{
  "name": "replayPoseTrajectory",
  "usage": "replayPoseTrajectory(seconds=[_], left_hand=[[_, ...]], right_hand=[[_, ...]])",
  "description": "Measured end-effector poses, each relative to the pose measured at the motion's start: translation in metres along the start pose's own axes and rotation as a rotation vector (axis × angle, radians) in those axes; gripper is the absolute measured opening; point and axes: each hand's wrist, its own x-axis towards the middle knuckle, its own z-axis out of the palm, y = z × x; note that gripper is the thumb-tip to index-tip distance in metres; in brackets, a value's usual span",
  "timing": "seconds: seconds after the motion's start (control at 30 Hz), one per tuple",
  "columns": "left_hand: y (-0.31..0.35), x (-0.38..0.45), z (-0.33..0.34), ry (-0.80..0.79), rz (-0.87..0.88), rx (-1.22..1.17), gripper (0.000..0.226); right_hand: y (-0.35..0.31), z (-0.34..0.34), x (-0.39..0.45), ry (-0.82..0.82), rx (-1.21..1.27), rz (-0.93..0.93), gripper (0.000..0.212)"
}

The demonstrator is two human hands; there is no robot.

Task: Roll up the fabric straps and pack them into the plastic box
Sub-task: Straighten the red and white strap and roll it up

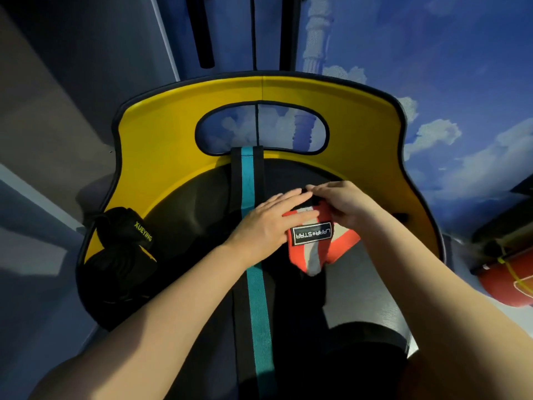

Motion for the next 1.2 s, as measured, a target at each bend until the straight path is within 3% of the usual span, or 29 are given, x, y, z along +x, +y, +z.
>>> replayPoseTrajectory(seconds=[0.13,0.2,0.27,0.37,0.47,0.63,0.8,0.97,1.13,1.2], left_hand=[[-0.011,-0.009,-0.011,0.140,-0.225,-0.377,0.043],[-0.013,-0.007,-0.015,0.225,-0.470,-0.690,0.037],[-0.009,0.002,-0.024,0.323,-0.727,-1.036,0.032],[-0.011,0.015,-0.035,0.352,-0.894,-1.046,0.027],[-0.023,0.019,-0.037,0.320,-1.033,-1.110,0.034],[-0.043,0.032,-0.036,0.324,-1.032,-1.116,0.037],[-0.059,0.037,-0.028,0.324,-1.152,-1.213,0.034],[-0.075,0.032,-0.018,0.281,-1.179,-1.230,0.043],[-0.086,0.031,-0.012,0.328,-1.153,-1.312,0.048],[-0.085,0.029,-0.009,0.257,-1.120,-1.341,0.043]], right_hand=[[0.000,0.004,-0.002,0.017,-0.378,-0.100,0.015],[0.000,0.005,-0.002,0.070,-0.615,-0.289,0.011],[0.000,0.006,-0.001,0.072,-0.808,-0.512,0.027],[0.000,0.013,0.001,-0.155,-0.736,-0.633,0.036],[-0.002,0.028,0.004,-0.120,-0.570,-0.654,0.018],[-0.007,0.053,0.020,0.089,-0.566,-0.620,0.035],[-0.018,0.066,0.050,0.077,-0.555,-0.404,0.027],[-0.020,0.077,0.070,0.077,-0.461,-0.193,0.035],[-0.023,0.082,0.081,0.088,-0.280,-0.107,0.033],[-0.026,0.086,0.087,0.093,-0.194,-0.105,0.027]])
